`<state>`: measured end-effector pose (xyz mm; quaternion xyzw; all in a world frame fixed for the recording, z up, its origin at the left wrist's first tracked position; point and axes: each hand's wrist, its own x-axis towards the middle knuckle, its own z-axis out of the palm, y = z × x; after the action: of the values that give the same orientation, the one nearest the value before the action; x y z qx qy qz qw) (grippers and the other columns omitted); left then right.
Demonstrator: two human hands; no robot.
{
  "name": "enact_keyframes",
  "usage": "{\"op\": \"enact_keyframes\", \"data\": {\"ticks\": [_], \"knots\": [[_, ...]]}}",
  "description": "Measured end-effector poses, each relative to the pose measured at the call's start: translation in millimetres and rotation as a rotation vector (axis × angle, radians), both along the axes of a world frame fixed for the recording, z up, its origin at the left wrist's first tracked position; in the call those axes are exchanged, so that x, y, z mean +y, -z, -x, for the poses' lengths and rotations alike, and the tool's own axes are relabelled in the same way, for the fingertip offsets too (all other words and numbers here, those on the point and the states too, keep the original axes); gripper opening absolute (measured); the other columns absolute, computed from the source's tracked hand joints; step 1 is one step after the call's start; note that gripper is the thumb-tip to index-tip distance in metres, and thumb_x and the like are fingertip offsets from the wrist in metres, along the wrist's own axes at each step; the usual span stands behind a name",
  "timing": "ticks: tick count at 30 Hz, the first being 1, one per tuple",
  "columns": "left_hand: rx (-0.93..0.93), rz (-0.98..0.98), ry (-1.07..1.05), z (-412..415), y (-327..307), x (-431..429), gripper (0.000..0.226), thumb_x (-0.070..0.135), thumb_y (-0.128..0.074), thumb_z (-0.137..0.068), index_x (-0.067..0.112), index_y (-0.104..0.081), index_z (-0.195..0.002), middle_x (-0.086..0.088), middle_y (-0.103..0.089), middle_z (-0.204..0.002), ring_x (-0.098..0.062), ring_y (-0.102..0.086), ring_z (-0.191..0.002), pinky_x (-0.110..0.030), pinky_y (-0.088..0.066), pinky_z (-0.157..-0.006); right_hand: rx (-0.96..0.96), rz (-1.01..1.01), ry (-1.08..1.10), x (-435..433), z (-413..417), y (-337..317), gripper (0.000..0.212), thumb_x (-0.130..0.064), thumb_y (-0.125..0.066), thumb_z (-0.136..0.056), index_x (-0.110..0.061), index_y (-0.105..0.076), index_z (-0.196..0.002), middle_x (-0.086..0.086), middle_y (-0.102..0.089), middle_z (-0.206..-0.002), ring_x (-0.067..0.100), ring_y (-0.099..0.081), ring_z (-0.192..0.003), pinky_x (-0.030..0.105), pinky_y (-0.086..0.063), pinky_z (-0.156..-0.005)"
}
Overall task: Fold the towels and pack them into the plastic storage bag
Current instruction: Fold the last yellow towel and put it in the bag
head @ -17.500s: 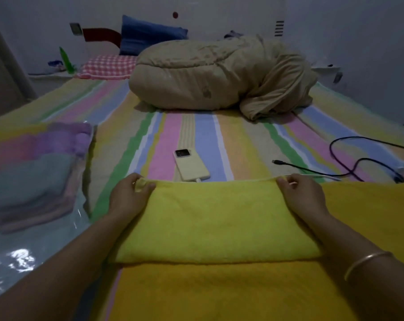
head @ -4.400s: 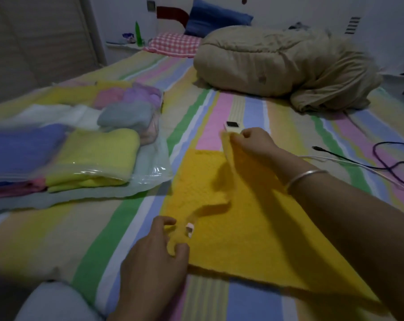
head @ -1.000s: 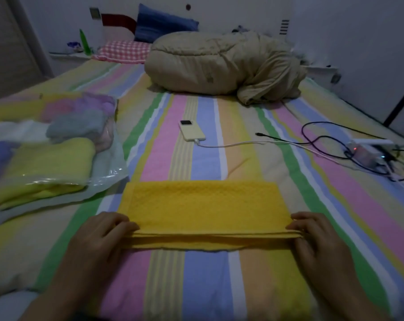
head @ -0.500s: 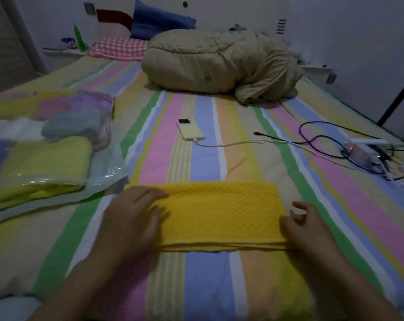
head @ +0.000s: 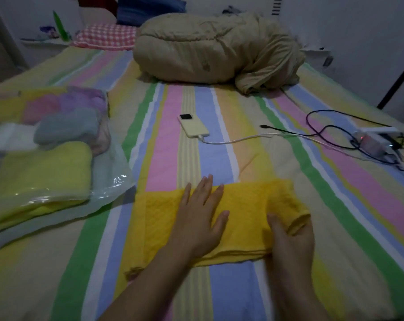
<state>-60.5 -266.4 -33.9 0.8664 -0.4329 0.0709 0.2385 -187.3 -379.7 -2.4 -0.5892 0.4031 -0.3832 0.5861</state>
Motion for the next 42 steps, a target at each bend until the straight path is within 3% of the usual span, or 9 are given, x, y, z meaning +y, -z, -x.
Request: {"op": "enact_keyframes", "data": {"ticks": [4, 9, 17, 21, 25, 29, 33, 37, 42], "knots": [[0.293, 0.699, -0.256, 9.6, -35.4, 34.1, 0.029, 0.03, -0.04, -0.097, 0.019, -0.066, -0.103, 0.004, -0.069, -0.102, -0.004, -0.064, -0.091, -0.025, -0.05, -0.078, -0.002, 0.44, -0.186, 58.4, -21.4, -24.8, 0.04, -0.022, -0.047, -0.075, -0.035, -0.052, -0.113, -0.015, -0.065, -0.097, 0.007, -0.058, -0.085, 0.012, -0.043, -0.068], [1.383, 0.795, -0.567, -16.3, -41.3, 88.1, 0.062, 0.066, -0.038, -0.087, 0.014, -0.069, -0.075, -0.002, -0.057, -0.058, -0.014, -0.047, -0.046, -0.019, -0.032, -0.044, 0.228, 1.023, -0.757, 112.1, -39.2, 1.4, 0.063, -0.034, -0.048, -0.074, -0.026, -0.045, -0.137, -0.003, -0.042, -0.148, 0.017, -0.022, -0.145, 0.045, -0.013, -0.115], [0.971, 0.637, -0.518, -12.2, -41.7, 86.4, 0.03, 0.008, -0.071, -0.083, 0.01, -0.057, -0.11, -0.01, -0.07, -0.1, -0.013, -0.064, -0.077, -0.025, -0.051, -0.068, 0.055, 0.768, -0.287, 77.8, -4.7, 6.0, 0.029, -0.027, -0.05, -0.086, -0.023, -0.062, -0.112, -0.003, -0.06, -0.122, 0.015, -0.051, -0.117, 0.026, -0.039, -0.098], [0.809, 0.645, -0.549, -13.8, -40.2, 105.1, 0.029, 0.007, -0.072, -0.082, 0.01, -0.061, -0.109, -0.006, -0.07, -0.093, -0.005, -0.062, -0.072, -0.019, -0.05, -0.061, 0.173, 0.218, -0.363, 50.9, -4.7, 8.8, 0.023, -0.028, -0.061, -0.092, -0.026, -0.056, -0.114, 0.0, -0.061, -0.115, 0.0, -0.058, -0.094, 0.012, -0.044, -0.075], [0.764, 0.512, -0.653, -17.4, -31.0, 119.5, 0.034, 0.018, -0.077, -0.078, 0.014, -0.062, -0.108, -0.007, -0.07, -0.1, -0.021, -0.066, -0.087, -0.038, -0.053, -0.083, 0.28, 0.078, -0.452, 38.3, -25.6, 9.6, 0.044, -0.042, -0.064, -0.086, -0.026, -0.047, -0.123, -0.005, -0.062, -0.1, 0.014, -0.064, -0.089, 0.045, -0.053, -0.086], [0.551, 0.336, -0.744, -8.3, -28.2, 122.5, 0.059, 0.042, -0.079, -0.072, 0.011, -0.059, -0.118, -0.003, -0.064, -0.109, -0.025, -0.062, -0.104, -0.035, -0.048, -0.089, 0.299, -0.17, -0.584, 44.3, -43.4, -1.8, 0.069, -0.04, -0.068, -0.084, -0.019, -0.032, -0.138, 0.008, -0.058, -0.114, 0.024, -0.06, -0.096, 0.035, -0.051, -0.073], [0.911, 0.306, -0.656, -16.5, -48.4, 118.7, 0.055, 0.049, -0.077, -0.072, 0.008, -0.066, -0.107, -0.006, -0.068, -0.104, -0.021, -0.065, -0.085, -0.032, -0.053, -0.077, 0.44, -0.156, -0.594, 47.4, -56.3, -9.2, 0.084, -0.041, -0.072, -0.081, -0.017, -0.026, -0.146, 0.01, -0.044, -0.14, 0.027, -0.056, -0.113, 0.034, -0.048, -0.087], [1.269, 0.428, -0.556, -17.0, -70.6, 114.6, 0.034, 0.021, -0.076, -0.081, 0.007, -0.063, -0.109, -0.009, -0.067, -0.104, -0.02, -0.063, -0.077, -0.028, -0.05, -0.065, 0.568, -0.09, -0.695, 48.2, -58.0, -23.4, 0.067, -0.034, -0.069, -0.08, -0.012, -0.041, -0.137, 0.008, -0.059, -0.117, 0.019, -0.061, -0.085, 0.025, -0.045, -0.057], [1.467, 0.599, -0.532, 2.9, -70.7, 134.4, 0.027, 0.014, -0.072, -0.082, 0.007, -0.064, -0.106, -0.013, -0.07, -0.098, -0.027, -0.067, -0.087, -0.031, -0.054, -0.071, 0.565, 0.047, -0.72, 61.4, -44.1, -36.9, 0.074, -0.019, -0.062, -0.079, -0.024, -0.03, -0.145, 0.012, -0.06, -0.108, 0.025, -0.062, -0.086, 0.034, -0.054, -0.071]]}}
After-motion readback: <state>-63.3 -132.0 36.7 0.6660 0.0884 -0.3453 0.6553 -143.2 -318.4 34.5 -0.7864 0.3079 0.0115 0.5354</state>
